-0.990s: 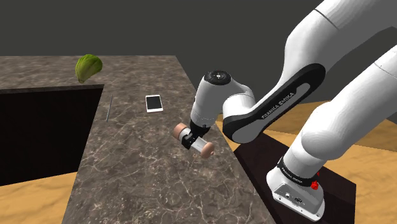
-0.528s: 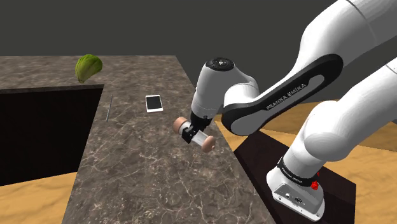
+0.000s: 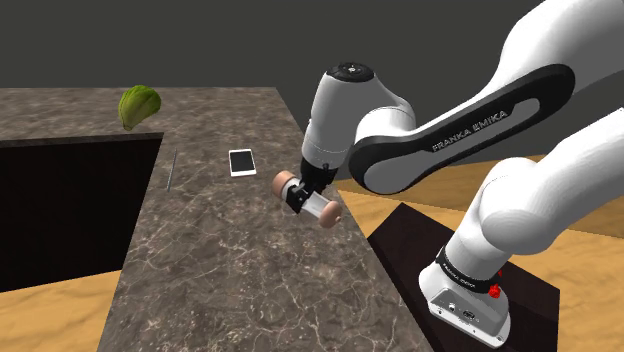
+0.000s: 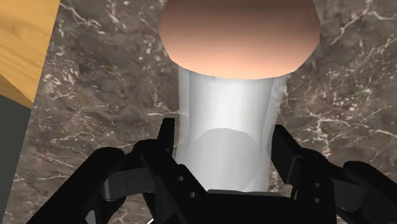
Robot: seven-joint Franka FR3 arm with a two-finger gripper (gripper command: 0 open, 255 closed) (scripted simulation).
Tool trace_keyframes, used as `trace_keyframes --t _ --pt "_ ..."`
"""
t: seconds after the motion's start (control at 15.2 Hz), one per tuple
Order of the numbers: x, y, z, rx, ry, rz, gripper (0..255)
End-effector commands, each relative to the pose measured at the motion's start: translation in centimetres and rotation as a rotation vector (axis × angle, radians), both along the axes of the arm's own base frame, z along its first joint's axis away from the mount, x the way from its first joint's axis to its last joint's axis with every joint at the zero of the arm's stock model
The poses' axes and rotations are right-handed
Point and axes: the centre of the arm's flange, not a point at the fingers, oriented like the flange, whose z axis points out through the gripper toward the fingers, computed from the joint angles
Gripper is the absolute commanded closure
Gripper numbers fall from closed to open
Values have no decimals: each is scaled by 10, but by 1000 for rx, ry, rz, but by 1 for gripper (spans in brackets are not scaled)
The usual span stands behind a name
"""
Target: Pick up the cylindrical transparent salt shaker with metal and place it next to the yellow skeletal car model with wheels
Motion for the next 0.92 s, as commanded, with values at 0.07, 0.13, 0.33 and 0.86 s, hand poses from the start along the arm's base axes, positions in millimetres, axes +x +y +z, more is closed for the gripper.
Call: trace_keyframes --t 0.07,0.13,0.33,0.86 --pt "0 0 16 0 0 0 255" --pt "0 0 21 0 0 0 255" --pt "0 0 37 0 0 0 255" --pt "0 0 79 0 0 0 255"
